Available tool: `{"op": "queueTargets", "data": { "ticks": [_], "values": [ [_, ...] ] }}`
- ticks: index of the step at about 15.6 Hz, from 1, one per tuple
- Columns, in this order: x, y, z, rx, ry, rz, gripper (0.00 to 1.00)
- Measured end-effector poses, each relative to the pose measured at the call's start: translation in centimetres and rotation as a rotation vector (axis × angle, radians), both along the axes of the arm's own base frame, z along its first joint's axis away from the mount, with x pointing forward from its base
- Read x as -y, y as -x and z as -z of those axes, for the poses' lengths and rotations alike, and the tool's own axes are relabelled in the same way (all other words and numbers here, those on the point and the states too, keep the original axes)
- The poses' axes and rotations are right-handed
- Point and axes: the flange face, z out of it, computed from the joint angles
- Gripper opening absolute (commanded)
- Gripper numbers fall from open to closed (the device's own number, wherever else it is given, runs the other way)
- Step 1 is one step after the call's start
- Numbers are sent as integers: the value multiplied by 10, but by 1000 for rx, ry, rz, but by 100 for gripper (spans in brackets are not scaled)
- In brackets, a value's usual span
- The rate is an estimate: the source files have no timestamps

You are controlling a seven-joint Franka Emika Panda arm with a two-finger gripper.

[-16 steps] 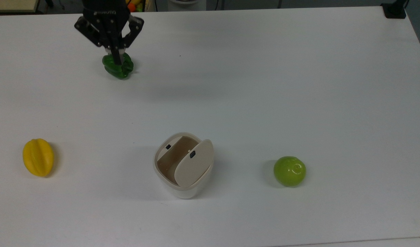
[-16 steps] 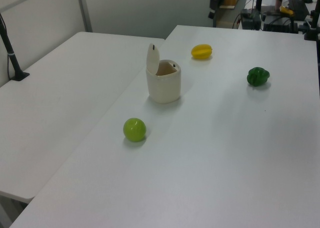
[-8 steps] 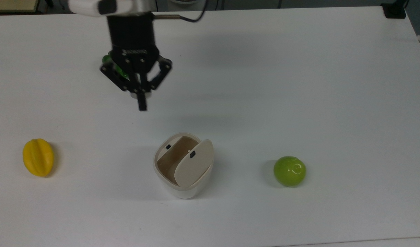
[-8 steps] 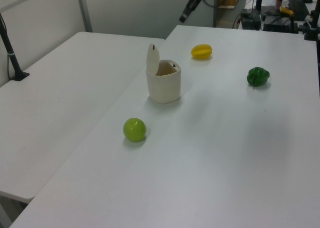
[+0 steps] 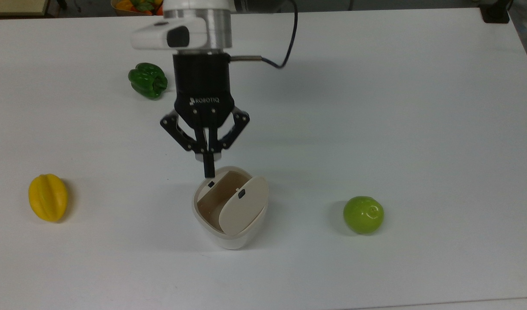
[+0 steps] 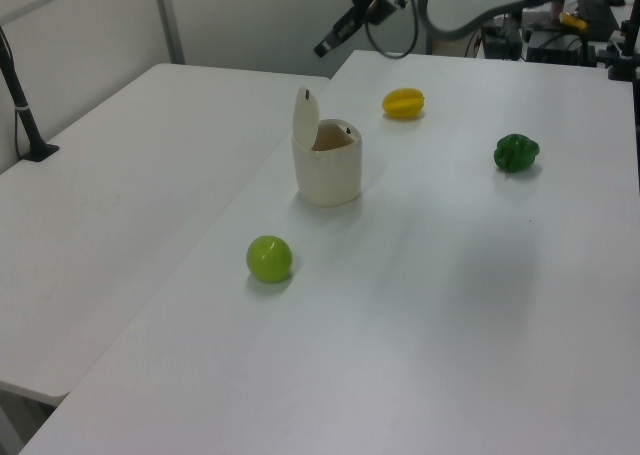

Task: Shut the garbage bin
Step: 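Move the gripper over the cream bin and lower it toward the open lid, then push the raised lid with the gripper fingers, swinging it down over the bin opening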

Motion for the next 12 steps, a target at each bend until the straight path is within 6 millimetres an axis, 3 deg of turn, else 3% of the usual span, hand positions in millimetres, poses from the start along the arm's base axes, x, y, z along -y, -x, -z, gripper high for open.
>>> {"op": "queueTargets", "data": {
  "ticks": [3,8,12],
  "values": [
    [-14,-10,21,56,4,-14,0],
    [-49,-10,22,66,13,-68,0],
    [-60,-10,34,52,33,-94,0]
  ]
}}
